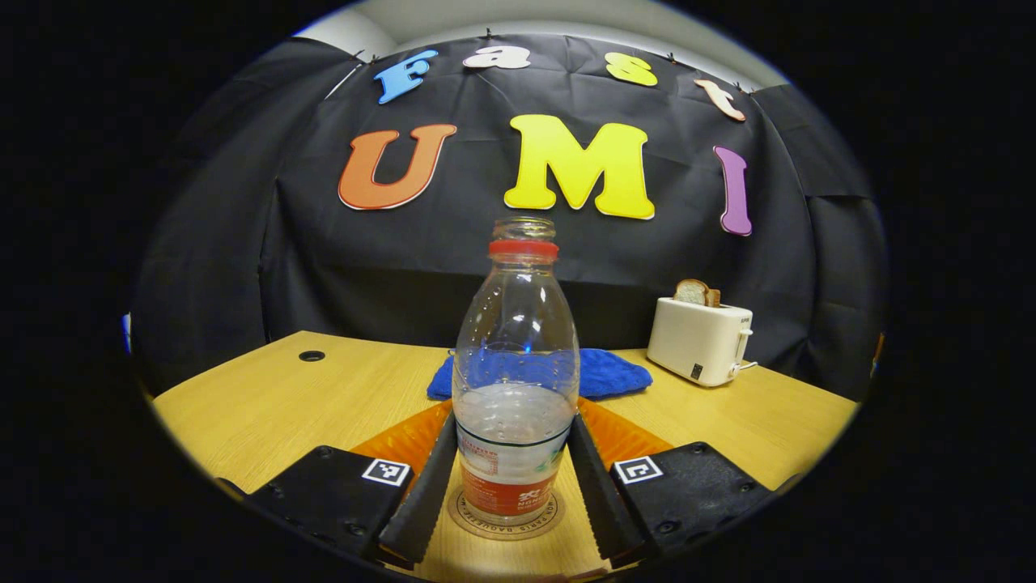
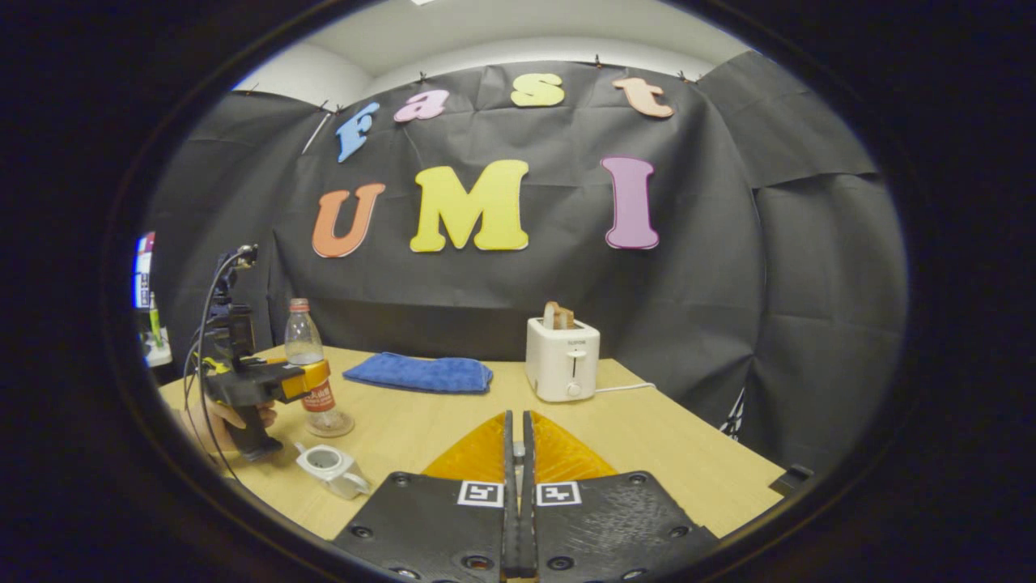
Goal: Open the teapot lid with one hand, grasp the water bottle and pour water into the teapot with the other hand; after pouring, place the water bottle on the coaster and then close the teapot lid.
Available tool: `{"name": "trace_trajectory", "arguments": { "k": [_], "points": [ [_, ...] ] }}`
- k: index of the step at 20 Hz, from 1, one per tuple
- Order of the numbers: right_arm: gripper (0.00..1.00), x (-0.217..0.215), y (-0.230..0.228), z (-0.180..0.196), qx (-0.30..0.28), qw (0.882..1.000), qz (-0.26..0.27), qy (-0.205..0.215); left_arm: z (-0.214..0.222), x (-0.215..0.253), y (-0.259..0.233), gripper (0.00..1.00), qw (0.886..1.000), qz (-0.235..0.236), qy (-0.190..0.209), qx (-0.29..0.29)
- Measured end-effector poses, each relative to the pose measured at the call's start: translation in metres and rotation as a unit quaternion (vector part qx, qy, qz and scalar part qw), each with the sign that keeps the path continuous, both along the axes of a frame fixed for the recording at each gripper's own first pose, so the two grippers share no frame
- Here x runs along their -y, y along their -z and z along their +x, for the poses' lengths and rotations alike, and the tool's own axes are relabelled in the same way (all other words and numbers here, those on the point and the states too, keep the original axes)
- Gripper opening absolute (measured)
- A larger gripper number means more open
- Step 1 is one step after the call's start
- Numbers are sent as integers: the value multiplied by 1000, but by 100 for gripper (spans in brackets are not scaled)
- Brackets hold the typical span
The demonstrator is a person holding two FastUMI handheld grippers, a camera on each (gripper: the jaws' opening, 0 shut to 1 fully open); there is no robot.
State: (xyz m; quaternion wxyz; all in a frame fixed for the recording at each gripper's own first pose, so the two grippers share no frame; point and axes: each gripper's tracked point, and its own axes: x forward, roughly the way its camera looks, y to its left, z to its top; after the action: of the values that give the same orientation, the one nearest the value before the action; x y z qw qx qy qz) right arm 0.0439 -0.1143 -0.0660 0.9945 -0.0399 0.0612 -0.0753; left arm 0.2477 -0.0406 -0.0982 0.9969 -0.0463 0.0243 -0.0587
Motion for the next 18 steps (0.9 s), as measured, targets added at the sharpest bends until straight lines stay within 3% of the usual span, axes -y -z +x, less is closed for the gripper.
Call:
{"name": "trace_trajectory", "arguments": {
  "k": [11,18],
  "points": [
    [0,-24,30,15,-35,998,-43,-18,-1,11,2,77,1000,11,24,10],
    [0,-32,30,13,-35,998,-48,-25,-6,5,19,82,999,25,21,-19]
  ]
}}
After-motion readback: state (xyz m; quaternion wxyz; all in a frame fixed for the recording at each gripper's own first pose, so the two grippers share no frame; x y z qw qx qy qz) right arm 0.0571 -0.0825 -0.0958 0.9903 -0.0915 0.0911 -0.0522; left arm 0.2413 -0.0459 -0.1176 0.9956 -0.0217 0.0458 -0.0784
